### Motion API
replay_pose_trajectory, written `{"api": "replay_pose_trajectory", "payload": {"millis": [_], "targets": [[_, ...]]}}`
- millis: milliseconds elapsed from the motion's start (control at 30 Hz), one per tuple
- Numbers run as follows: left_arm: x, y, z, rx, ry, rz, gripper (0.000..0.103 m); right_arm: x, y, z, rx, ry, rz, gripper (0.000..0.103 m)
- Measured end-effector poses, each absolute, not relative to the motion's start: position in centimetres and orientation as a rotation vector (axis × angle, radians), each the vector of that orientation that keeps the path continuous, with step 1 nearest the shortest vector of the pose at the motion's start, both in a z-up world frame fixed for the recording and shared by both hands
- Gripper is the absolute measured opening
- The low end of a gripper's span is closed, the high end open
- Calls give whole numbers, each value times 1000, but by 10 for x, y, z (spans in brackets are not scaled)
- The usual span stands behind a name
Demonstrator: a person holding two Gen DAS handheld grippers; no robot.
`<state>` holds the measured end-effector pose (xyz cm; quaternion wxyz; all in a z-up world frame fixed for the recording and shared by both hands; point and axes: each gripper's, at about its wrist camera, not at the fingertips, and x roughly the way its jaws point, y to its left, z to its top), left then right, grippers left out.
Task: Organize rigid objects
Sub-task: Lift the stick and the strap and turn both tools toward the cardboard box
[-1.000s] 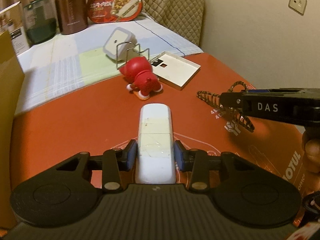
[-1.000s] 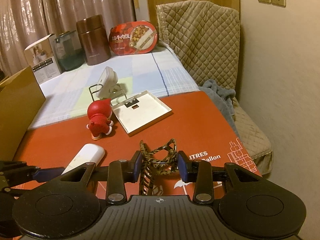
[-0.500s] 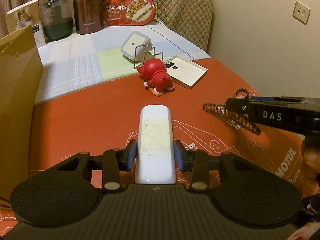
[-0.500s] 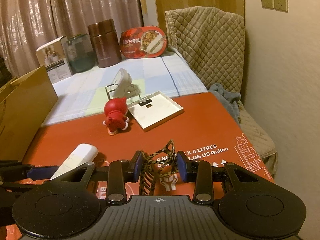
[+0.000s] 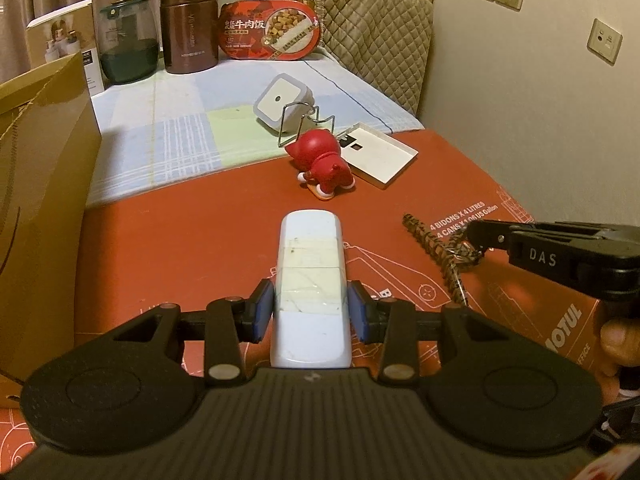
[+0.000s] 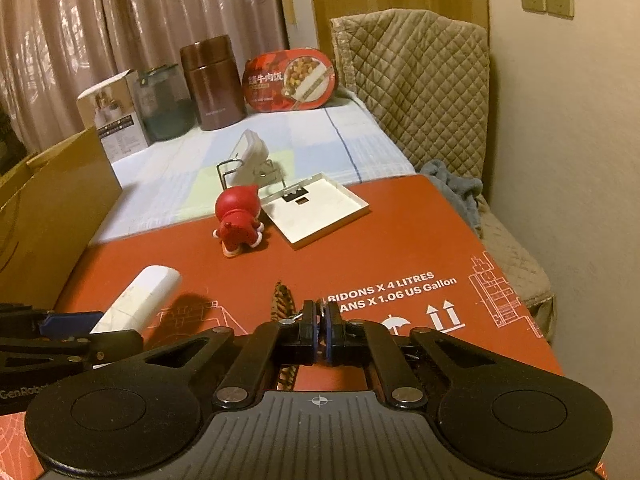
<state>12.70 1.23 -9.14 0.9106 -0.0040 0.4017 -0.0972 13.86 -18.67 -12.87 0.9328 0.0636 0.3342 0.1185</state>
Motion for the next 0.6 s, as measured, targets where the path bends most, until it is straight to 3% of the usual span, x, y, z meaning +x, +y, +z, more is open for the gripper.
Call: {"api": "replay_pose_trajectory", "payload": {"millis": [33, 67, 100, 467, 600], "targets": [[127, 13, -91, -9, 827, -199, 35, 138, -187, -129, 133, 687, 243, 20], [126, 14, -91, -10, 826, -197, 35, 138, -186, -129, 136, 689, 245, 45], [126, 15, -90, -12, 825, -195, 35, 137, -185, -130, 141, 686, 249, 60], [127, 19, -92, -29, 827, -190, 35, 148, -168, -148, 62, 749, 252, 61], [128, 18, -92, -33, 826, -194, 35, 149, -163, -151, 25, 741, 236, 46]]}}
